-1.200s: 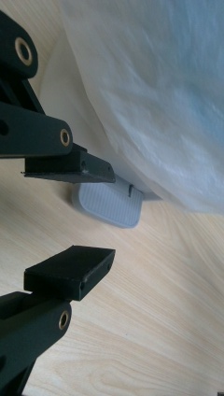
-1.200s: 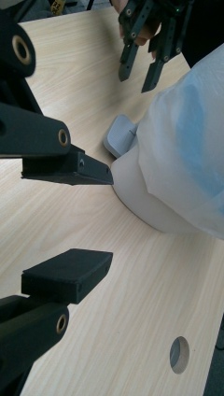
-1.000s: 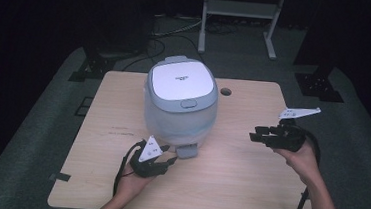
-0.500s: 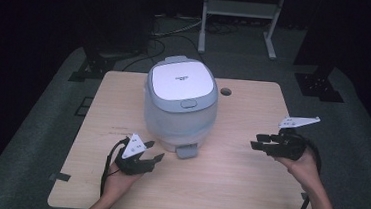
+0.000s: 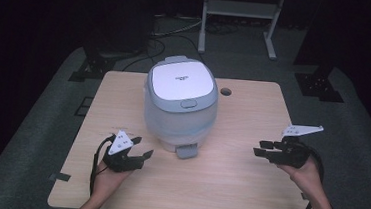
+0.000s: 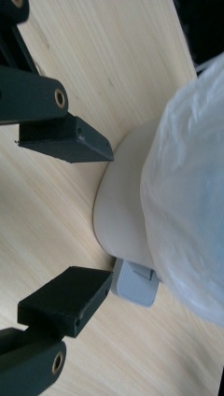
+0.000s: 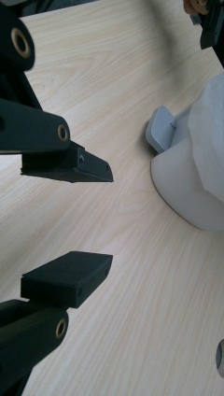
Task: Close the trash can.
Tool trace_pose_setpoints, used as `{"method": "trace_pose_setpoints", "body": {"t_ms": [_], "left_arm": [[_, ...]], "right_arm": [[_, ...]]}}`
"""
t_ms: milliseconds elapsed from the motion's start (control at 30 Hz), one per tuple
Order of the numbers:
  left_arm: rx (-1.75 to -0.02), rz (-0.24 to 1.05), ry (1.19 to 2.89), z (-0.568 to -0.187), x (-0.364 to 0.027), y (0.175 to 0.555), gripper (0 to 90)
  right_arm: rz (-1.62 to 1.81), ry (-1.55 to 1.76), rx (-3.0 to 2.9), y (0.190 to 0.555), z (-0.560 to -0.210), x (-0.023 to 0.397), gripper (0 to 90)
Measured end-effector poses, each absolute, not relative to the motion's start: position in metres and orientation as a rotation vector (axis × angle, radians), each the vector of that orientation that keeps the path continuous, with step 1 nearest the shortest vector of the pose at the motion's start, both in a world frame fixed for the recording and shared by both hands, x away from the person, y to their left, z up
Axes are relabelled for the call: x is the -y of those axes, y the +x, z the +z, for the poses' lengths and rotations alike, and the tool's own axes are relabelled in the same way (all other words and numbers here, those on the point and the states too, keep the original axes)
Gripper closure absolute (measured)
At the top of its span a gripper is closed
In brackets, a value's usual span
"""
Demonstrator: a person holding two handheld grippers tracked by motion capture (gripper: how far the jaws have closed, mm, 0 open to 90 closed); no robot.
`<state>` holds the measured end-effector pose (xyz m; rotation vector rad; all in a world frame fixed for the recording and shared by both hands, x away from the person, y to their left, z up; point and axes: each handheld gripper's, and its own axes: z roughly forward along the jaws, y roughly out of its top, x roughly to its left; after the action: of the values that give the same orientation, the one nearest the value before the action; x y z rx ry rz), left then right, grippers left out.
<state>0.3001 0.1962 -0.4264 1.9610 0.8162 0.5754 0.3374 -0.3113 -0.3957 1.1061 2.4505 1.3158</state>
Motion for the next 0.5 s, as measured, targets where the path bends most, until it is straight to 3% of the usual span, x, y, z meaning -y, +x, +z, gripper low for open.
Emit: {"method": "trace_pose_setpoints", "body": {"t_ms": [500], "left_arm": [[-0.908,0.575,1.91,-0.433,-0.226,0.297,26.0]], "right_arm": [[1.323,1.123,-2.441,0.322,-0.414,0.315,52.2]]}}
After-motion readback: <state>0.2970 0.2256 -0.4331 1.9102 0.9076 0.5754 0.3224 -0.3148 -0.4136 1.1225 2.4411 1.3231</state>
